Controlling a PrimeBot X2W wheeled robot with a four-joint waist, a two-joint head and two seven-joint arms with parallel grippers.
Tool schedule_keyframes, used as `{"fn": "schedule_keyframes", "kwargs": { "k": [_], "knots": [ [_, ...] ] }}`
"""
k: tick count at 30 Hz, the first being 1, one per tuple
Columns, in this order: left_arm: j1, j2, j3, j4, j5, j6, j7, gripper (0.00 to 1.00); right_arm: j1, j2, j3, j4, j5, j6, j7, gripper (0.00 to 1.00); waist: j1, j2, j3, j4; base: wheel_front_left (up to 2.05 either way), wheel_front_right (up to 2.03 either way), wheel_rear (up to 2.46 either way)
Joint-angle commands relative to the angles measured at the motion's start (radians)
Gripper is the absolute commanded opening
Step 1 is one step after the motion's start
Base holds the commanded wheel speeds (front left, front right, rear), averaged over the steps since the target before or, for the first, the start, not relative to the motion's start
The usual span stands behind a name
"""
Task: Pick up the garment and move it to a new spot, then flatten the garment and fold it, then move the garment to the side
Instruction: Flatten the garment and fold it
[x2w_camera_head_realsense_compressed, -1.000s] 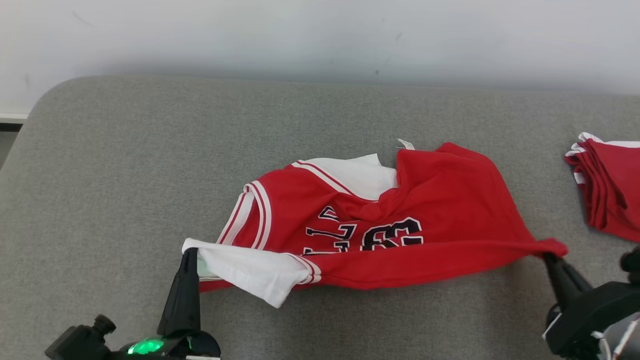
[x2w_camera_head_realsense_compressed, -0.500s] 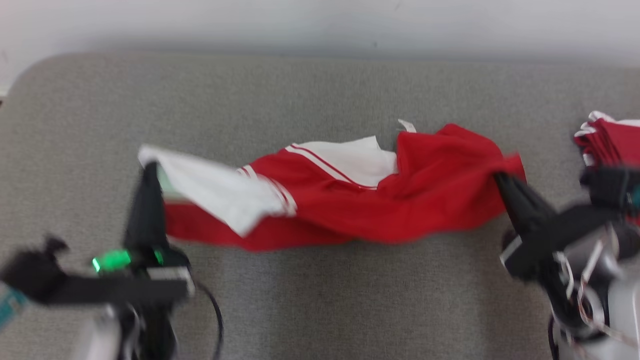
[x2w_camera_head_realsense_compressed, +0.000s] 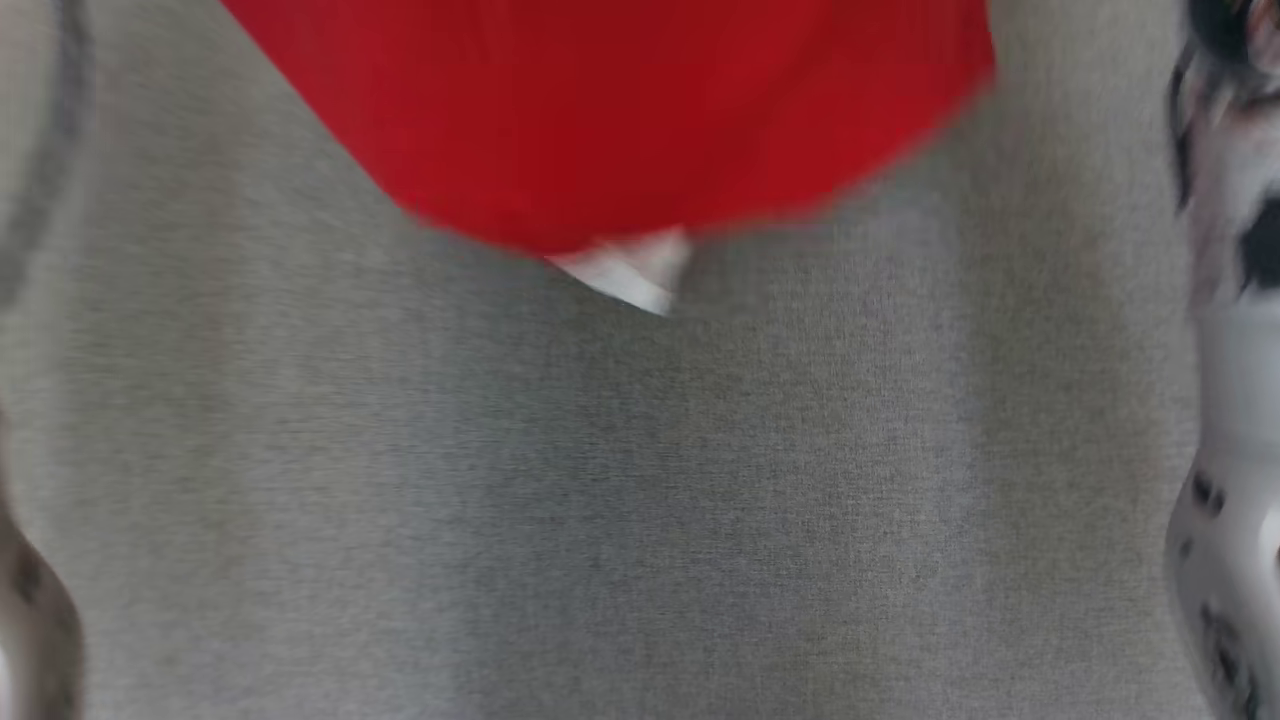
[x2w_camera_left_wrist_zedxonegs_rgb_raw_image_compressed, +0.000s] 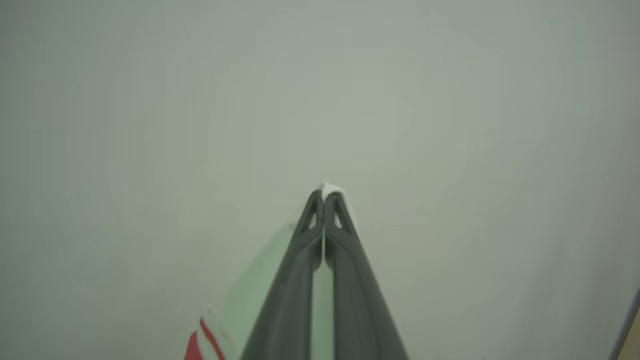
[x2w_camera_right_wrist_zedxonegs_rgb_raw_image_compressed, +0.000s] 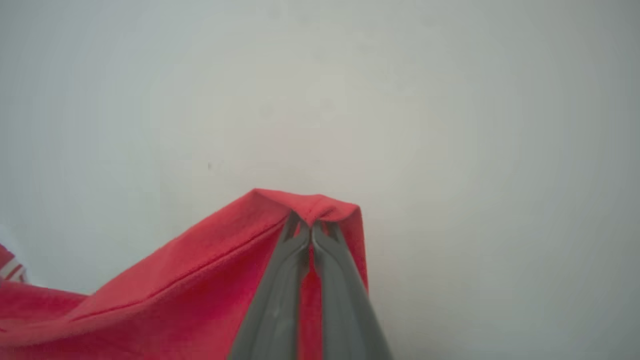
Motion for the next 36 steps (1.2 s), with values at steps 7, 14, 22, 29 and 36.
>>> {"fn": "schedule_keyframes", "kwargs": {
  "k": [7, 14, 22, 29, 36],
  "knots": [
    [-0.331, 0.026, -0.022, -0.020, 0.054, -0.030, -0.060, 0.00, -0.259, 0.037, -0.145, 0.153, -0.141, -0.003, -0.339, 0.00, -0.0005, -0.0003, 0.159, -0.110, 0.00, 0.00, 0.00],
    [-0.390, 0.000, -0.035, -0.061, 0.078, -0.042, -0.191, 0.00, -0.328, 0.047, -0.232, 0.214, -0.249, -0.003, -0.496, 0.00, -0.0005, -0.0003, 0.146, -0.102, 0.00, 0.00, 0.00],
    [-0.126, 0.019, -0.146, -0.019, 0.073, -0.050, -0.213, 0.00, -0.217, 0.011, -0.143, 0.356, -0.268, -0.003, -0.489, 0.00, -0.0005, -0.0003, 0.160, -0.085, 0.00, 0.00, 0.00],
    [0.251, 0.005, -0.144, -0.058, -0.013, -0.047, -0.240, 0.00, -0.017, -0.061, 0.023, 0.417, -0.178, -0.003, -0.431, 0.00, -0.0005, -0.0003, 0.084, -0.061, 0.00, 0.00, 0.00],
    [0.620, -0.094, -0.056, -0.126, -0.050, -0.047, -0.240, 0.00, 0.300, -0.172, 0.147, 0.283, 0.002, -0.003, -0.259, 0.00, -0.0005, -0.0003, -0.093, -0.026, 0.00, 0.00, 0.00]
  ]
}}
